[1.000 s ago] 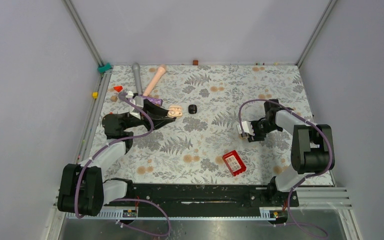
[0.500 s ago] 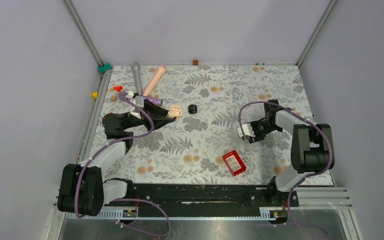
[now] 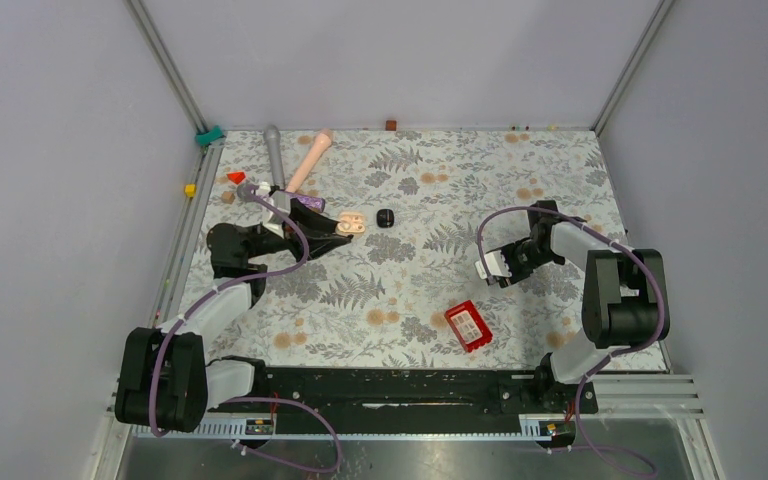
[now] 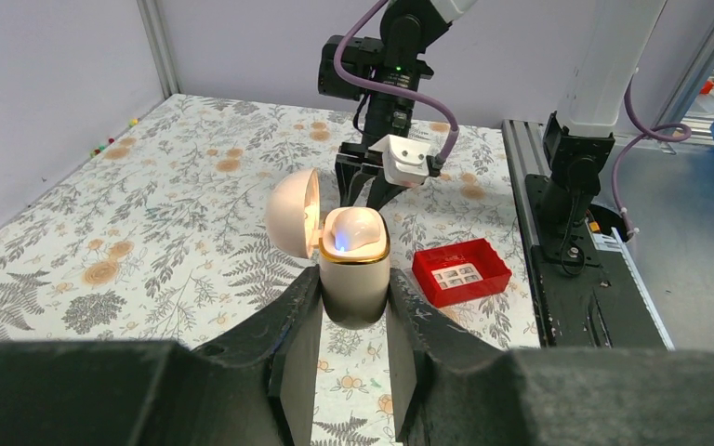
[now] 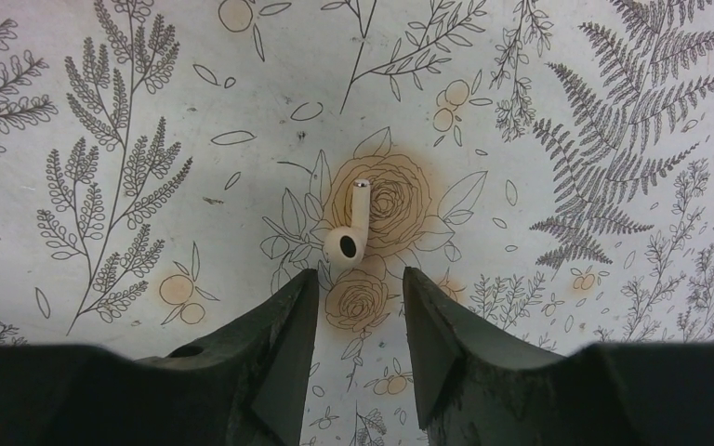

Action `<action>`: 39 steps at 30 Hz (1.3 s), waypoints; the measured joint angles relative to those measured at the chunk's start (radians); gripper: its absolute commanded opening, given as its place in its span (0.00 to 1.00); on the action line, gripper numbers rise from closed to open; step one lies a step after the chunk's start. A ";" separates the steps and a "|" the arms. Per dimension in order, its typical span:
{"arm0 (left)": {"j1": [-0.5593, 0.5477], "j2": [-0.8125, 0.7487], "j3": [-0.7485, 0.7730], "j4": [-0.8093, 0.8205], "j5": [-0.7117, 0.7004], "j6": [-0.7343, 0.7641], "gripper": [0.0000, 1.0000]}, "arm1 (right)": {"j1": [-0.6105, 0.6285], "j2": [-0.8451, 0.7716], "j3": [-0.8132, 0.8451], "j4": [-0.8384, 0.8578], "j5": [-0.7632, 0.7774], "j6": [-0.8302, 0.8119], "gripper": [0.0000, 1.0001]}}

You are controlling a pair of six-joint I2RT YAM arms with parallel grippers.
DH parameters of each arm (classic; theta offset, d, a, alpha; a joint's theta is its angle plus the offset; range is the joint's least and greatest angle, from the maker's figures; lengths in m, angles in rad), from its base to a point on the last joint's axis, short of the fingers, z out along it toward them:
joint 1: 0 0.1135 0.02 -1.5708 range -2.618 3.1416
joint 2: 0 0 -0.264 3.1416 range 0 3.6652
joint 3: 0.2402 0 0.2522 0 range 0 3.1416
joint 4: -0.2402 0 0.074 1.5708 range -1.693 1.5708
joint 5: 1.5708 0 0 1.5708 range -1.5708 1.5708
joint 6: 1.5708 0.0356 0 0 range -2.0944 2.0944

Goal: Insert the wireless bluetooth earbuds into the charging case
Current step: Pick up the earbud from the center of the board.

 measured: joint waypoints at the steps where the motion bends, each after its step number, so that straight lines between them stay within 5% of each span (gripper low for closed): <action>1: 0.000 0.000 0.000 -0.007 0.000 0.005 0.00 | 0.000 -0.004 -0.004 0.003 0.000 -0.003 0.48; 27: -0.001 0.000 0.000 -0.075 0.000 0.051 0.00 | 0.062 -0.010 0.021 -0.088 0.090 -0.016 0.54; 39: -0.005 0.000 0.000 -0.077 0.000 0.056 0.00 | 0.097 -0.011 0.020 -0.079 0.133 -0.015 0.38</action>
